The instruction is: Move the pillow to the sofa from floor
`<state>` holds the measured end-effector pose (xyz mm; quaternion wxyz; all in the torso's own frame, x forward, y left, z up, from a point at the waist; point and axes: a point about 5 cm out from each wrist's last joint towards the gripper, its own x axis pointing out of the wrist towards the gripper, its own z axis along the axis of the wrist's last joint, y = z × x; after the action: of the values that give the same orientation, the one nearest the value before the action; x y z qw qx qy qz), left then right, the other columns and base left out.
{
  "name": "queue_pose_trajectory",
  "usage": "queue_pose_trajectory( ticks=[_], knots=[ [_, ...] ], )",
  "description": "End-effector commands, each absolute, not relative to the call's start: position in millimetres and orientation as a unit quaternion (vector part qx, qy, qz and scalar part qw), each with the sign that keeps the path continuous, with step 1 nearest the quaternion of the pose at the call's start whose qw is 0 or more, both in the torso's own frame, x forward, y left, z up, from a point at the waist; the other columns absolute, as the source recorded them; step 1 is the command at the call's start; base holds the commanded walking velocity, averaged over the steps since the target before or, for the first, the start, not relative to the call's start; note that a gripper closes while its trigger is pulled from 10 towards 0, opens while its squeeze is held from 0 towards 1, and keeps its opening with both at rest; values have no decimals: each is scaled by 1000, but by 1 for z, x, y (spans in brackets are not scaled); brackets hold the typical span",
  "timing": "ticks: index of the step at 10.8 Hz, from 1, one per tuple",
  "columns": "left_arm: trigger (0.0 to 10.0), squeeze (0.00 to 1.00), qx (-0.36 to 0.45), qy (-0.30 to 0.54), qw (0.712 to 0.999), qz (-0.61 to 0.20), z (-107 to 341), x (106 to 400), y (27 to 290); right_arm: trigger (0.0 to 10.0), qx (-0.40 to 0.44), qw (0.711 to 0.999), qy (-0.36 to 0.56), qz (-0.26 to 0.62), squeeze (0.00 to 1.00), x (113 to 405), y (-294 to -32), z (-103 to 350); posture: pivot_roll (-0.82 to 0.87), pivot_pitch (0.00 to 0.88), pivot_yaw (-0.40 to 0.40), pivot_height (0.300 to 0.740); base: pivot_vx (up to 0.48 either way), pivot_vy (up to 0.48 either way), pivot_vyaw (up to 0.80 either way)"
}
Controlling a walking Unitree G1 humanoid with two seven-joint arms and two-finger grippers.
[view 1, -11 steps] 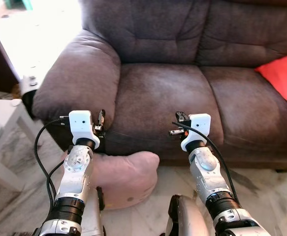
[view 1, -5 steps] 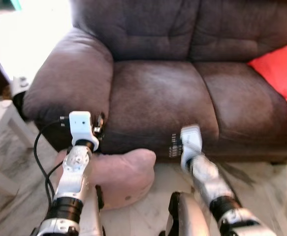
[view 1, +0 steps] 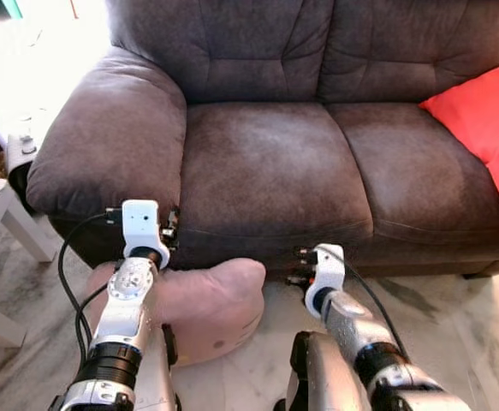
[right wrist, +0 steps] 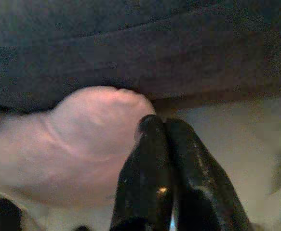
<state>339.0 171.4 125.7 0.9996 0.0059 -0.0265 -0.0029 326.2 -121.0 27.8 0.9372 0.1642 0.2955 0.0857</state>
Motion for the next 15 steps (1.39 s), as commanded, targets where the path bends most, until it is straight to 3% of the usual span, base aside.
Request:
queue_pose_trajectory(
  ticks=[1, 11, 12, 13, 15],
  knots=[
    [10000, 0, 10, -18, 1000, -4, 125, 341, 170, 10000, 192, 931, 300, 81, 1000, 327, -121, 28, 119, 144, -101, 513, 0, 0, 0],
    [10000, 0, 3, -17, 1000, 4, 126, 335, 174, 10000, 286, 900, 320, 69, 1000, 333, -109, 32, 149, 192, -113, 513, 0, 0, 0],
    [10000, 0, 4, -19, 1000, 5, 127, 333, 174, 10000, 284, 901, 321, 70, 141, 335, -108, 34, 156, 208, -115, 513, 0, 0, 0],
    [10000, 0, 4, -21, 1000, 6, 128, 331, 175, 10000, 285, 901, 320, 72, 0, 336, -107, 36, 161, 219, -116, 513, 0, 0, 0],
    [10000, 0, 2, -33, 999, 12, 138, 330, 179, 10000, 285, 903, 310, 82, 0, 343, -101, 46, 177, 248, -122, 513, 0, 0, 0]
  ],
)
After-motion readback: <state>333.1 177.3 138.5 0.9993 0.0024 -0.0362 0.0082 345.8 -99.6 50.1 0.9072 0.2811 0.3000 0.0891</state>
